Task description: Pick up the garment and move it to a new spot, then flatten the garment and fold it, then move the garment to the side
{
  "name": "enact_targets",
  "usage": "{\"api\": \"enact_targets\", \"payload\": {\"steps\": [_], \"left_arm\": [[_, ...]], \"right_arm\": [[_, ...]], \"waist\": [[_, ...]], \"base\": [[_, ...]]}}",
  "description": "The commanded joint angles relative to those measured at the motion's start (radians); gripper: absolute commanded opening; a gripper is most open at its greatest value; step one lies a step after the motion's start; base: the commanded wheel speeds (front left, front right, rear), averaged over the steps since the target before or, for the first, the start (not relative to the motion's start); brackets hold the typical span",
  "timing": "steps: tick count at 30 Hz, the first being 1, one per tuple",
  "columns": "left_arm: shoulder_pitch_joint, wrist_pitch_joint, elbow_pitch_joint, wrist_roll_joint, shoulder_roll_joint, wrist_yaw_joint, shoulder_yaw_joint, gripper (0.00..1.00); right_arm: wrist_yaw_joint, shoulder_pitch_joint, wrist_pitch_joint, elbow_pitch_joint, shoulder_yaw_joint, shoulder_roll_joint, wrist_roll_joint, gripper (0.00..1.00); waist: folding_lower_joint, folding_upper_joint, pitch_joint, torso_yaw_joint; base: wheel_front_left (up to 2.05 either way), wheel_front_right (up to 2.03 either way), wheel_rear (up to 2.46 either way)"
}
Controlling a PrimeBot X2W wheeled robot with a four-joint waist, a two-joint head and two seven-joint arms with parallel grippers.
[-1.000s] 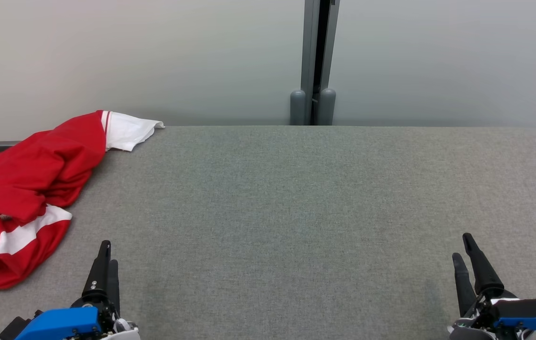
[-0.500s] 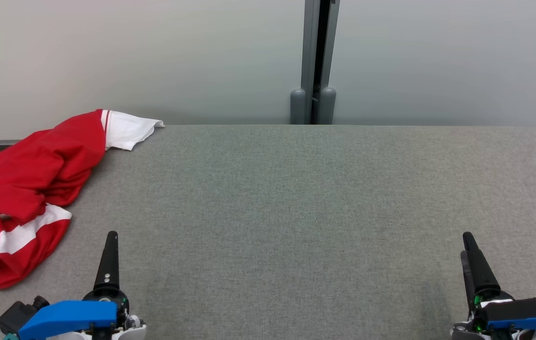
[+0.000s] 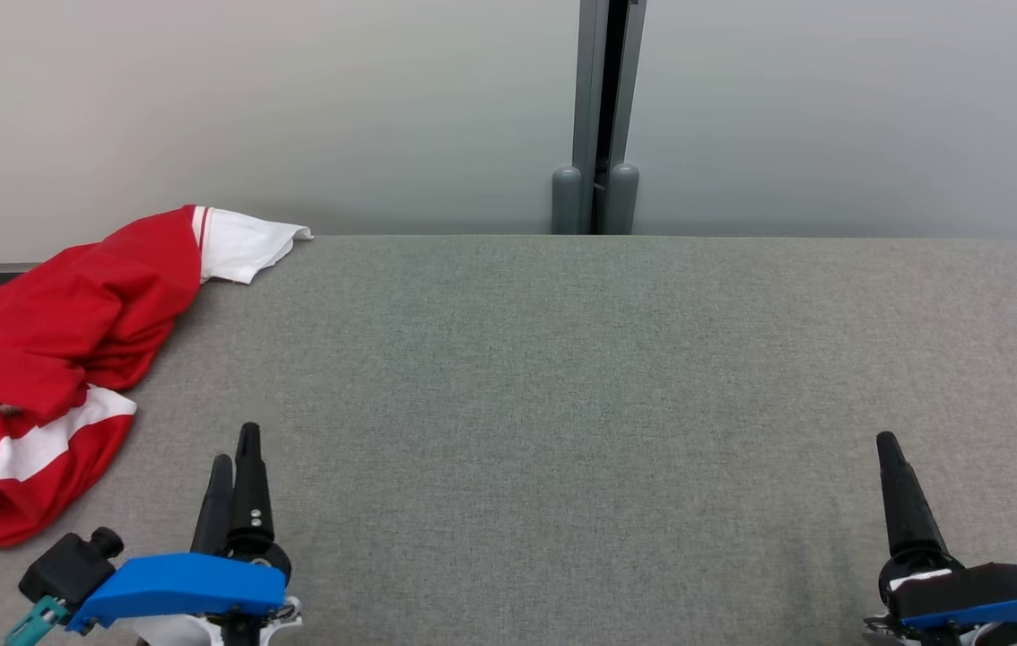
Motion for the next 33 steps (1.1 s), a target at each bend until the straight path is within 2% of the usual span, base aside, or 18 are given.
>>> {"api": "enact_targets", "payload": {"steps": [1,12,20,33], "left_arm": [[-0.005,-0.010,-0.020,0.043,0.007,0.006,-0.008,1.00],[0.004,-0.047,0.003,0.290,0.008,0.045,-0.056,1.00],[0.004,-0.072,0.024,0.401,0.011,0.060,-0.078,1.00],[0.014,-0.107,0.059,0.530,0.011,0.072,-0.103,1.00]], "right_arm": [[0.001,-0.002,-0.010,-0.021,0.002,-0.007,-0.039,1.00],[0.001,0.009,-0.046,-0.045,0.031,-0.008,-0.281,1.00],[0.002,0.013,-0.070,-0.040,0.051,-0.009,-0.425,1.00],[0.002,0.025,-0.106,-0.022,0.070,-0.010,-0.589,1.00]], "waist": [[0.0000,0.0000,0.000,0.000],[0.0000,0.0000,0.005,0.002],[0.0000,0.0000,0.007,0.002],[0.0000,0.0000,0.003,0.005]], "base": [[0.00,0.00,0.00],[0.00,0.00,0.00],[0.00,0.00,0.00],[0.00,0.00,0.00]]}}
